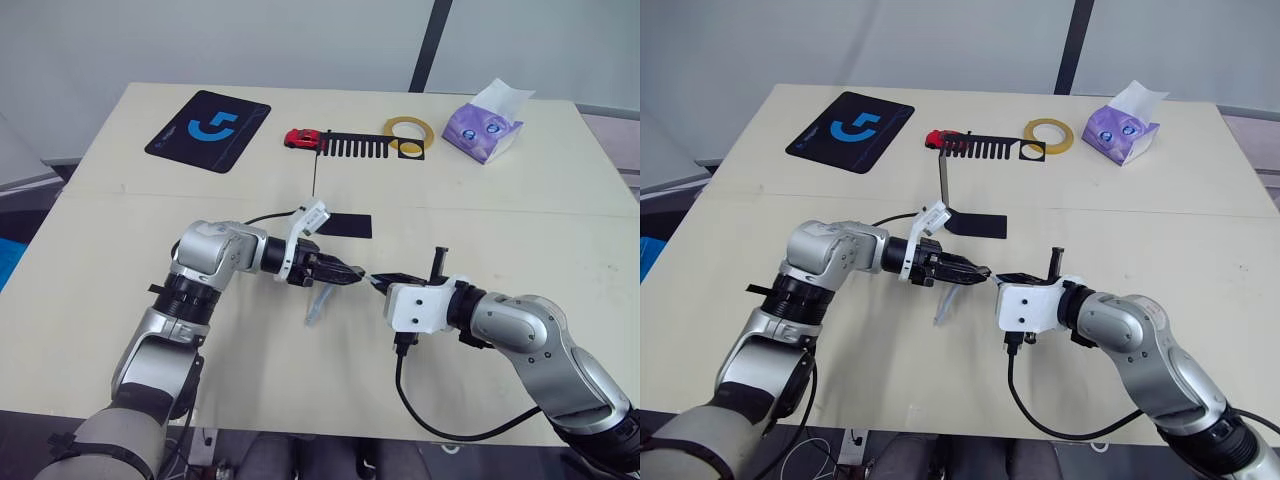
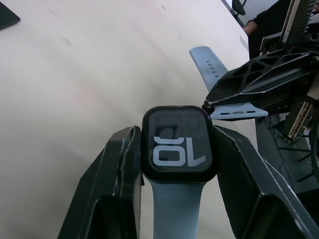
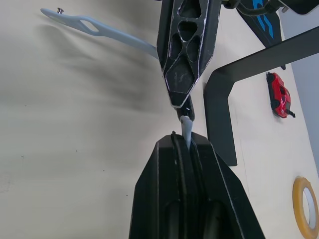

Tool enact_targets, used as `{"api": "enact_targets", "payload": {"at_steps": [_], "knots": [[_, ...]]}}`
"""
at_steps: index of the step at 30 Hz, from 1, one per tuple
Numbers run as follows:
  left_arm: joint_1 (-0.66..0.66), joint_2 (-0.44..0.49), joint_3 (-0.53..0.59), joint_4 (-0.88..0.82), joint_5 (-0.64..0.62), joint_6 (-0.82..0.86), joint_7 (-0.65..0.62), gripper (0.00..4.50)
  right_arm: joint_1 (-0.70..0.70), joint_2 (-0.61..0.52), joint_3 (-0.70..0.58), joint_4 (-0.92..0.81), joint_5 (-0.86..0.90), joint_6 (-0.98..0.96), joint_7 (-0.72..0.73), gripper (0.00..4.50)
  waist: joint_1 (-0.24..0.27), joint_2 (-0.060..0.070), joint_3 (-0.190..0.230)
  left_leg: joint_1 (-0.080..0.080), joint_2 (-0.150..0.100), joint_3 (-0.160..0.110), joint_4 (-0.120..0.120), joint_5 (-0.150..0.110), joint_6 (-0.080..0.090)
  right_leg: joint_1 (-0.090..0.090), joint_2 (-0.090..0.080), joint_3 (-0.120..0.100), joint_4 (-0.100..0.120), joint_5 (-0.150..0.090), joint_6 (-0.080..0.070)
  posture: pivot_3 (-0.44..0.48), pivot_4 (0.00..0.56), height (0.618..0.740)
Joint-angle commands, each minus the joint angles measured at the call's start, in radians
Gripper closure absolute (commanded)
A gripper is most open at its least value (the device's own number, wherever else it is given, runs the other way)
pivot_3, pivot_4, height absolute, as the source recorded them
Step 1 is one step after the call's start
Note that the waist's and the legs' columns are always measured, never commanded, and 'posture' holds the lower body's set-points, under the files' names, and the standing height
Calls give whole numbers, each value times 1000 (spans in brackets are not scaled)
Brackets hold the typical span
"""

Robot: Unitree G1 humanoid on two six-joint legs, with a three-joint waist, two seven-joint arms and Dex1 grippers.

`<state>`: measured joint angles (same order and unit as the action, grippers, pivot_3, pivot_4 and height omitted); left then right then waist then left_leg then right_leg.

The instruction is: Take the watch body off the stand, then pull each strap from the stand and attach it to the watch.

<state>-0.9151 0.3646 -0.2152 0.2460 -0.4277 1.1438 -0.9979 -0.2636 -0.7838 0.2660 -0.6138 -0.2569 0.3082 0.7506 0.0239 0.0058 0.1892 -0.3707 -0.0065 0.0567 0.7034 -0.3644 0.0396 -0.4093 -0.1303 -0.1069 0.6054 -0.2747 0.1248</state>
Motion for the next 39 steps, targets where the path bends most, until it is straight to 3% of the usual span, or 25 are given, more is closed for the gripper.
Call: {"api": "enact_targets", "payload": {"at_steps": [1, 39], "knots": [[-20, -4, 15, -32, -27, -3, -3, 2795, 1, 2, -33, -15, -9, -2, 0, 4500, 0, 0, 0, 0, 0, 0, 0, 0, 0, 0, 0, 0, 0, 0, 0, 0, 150, 738], [-17, -8, 6, -25, -32, -21, 0, 2795, -2, 16, -55, -31, -14, 20, 17, 4500, 0, 0, 0, 0, 0, 0, 0, 0, 0, 0, 0, 0, 0, 0, 0, 0, 150, 738]]}}
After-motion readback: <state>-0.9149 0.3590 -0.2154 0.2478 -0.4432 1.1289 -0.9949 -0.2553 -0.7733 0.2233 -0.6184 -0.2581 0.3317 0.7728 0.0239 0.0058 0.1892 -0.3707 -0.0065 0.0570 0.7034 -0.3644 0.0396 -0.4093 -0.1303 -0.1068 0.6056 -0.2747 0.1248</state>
